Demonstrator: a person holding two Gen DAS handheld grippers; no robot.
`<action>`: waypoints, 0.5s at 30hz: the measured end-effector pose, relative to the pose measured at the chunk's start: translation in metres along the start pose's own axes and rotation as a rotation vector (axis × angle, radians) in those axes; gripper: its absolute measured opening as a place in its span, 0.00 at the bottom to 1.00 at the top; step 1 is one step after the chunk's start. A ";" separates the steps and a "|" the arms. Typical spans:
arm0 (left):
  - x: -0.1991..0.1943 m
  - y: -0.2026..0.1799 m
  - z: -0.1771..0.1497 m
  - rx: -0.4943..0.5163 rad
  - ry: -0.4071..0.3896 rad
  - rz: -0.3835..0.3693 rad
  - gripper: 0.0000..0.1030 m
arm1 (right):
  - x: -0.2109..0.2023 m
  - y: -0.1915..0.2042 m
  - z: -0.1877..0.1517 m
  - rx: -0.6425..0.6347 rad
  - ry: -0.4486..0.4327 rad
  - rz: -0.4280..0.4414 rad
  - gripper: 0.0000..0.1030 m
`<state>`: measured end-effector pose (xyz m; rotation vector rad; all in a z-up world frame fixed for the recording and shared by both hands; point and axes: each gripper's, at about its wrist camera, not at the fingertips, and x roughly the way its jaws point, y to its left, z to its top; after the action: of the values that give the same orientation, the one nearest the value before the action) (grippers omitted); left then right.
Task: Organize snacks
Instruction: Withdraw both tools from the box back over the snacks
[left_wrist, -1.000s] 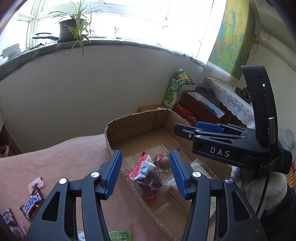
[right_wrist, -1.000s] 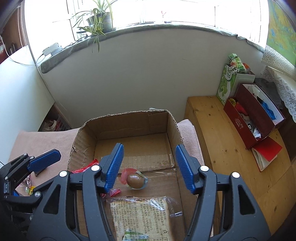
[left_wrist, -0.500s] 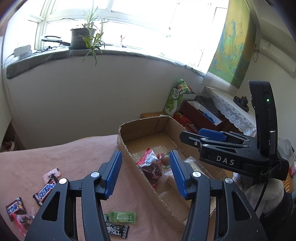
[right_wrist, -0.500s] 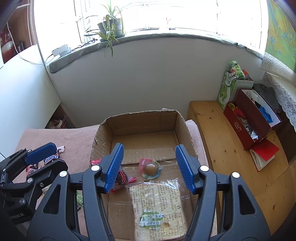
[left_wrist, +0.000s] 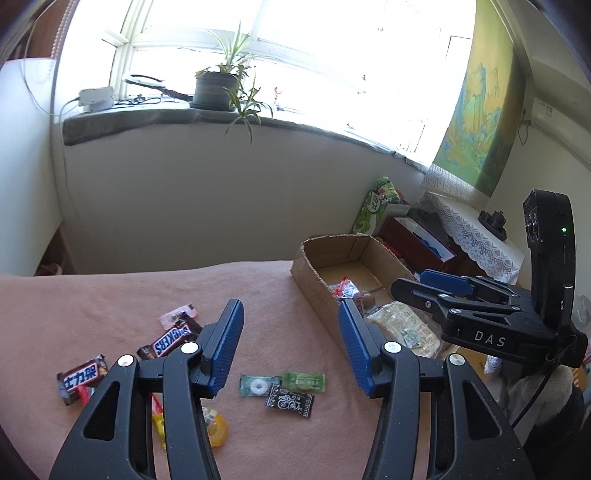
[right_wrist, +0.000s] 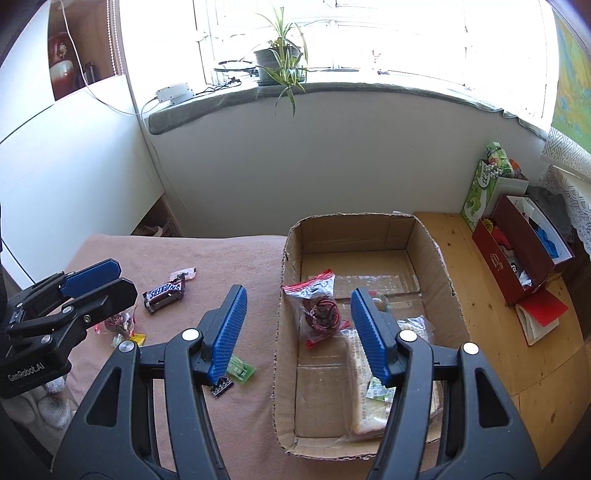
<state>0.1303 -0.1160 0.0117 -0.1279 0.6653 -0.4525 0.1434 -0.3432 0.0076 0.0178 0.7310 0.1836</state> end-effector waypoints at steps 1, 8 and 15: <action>-0.004 0.006 -0.002 -0.008 -0.002 0.008 0.51 | -0.002 0.005 -0.002 -0.004 0.000 0.009 0.59; -0.036 0.049 -0.015 -0.080 -0.030 0.085 0.51 | -0.009 0.047 -0.017 -0.066 0.010 0.069 0.59; -0.053 0.090 -0.044 -0.147 -0.001 0.157 0.51 | 0.006 0.090 -0.037 -0.127 0.064 0.152 0.59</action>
<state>0.0991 -0.0107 -0.0156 -0.2132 0.7024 -0.2524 0.1080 -0.2550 -0.0167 -0.0539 0.7806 0.3769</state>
